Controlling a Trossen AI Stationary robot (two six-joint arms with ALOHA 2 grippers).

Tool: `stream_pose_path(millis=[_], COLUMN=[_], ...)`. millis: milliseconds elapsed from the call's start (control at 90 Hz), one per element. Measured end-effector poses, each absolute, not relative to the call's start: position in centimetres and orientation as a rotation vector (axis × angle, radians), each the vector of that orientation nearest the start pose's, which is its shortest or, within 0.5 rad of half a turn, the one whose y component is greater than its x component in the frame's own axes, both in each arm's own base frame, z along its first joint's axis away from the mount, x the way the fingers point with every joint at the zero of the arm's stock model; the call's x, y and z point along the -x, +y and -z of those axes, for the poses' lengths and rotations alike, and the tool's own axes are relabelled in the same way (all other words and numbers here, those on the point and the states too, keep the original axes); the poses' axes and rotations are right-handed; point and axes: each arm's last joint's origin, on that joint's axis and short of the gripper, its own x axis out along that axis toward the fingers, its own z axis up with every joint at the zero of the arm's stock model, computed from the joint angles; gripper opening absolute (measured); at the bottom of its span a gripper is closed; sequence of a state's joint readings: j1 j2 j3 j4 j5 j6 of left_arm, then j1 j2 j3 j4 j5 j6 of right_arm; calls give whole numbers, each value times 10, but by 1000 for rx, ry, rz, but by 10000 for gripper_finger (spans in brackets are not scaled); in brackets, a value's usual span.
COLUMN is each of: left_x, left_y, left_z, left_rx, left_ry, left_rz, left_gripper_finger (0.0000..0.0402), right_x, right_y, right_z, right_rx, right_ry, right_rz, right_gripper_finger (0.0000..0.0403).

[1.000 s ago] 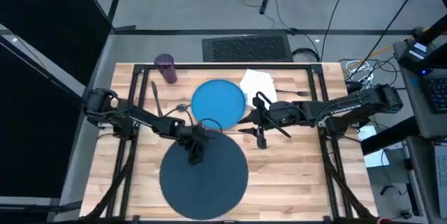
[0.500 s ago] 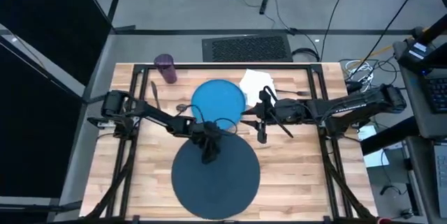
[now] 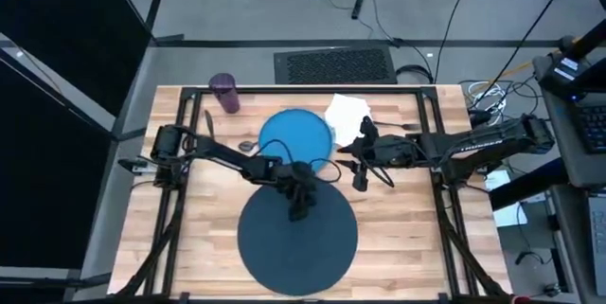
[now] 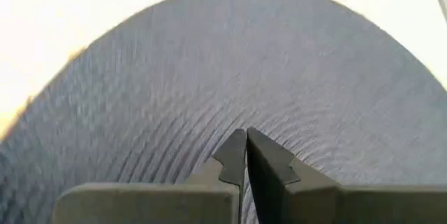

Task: Set table place
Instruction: Move the blue placemat to the center of the table, then put the blue plate on the placemat

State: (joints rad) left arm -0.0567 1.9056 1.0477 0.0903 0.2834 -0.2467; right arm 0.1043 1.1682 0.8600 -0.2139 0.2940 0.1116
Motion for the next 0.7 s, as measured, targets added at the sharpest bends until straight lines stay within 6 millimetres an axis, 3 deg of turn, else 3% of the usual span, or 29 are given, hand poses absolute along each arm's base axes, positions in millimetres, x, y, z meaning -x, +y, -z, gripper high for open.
stream_pose_path(millis=[167, 300, 544, 700], left_x=[-372, -356, -321, -301], left_y=[-28, -19, -1, 15], left_z=[-168, -192, -194, -185], left_rx=[267, 220, -1, 77], left_ry=[763, 799, 1053, 1226], left_rz=[176, 40, -287, -517], left_gripper_finger=[0, 0, 0, 0], right_x=[-250, -250, -250, -250], right_y=[18, 18, 18, 18], right_z=[-282, -282, -282, -281], right_rx=[-5, -9, -32, -31], right_ry=[503, 502, 501, 507], right_rz=[214, 215, 217, 218], right_gripper_finger=[123, 123, 123, 123])
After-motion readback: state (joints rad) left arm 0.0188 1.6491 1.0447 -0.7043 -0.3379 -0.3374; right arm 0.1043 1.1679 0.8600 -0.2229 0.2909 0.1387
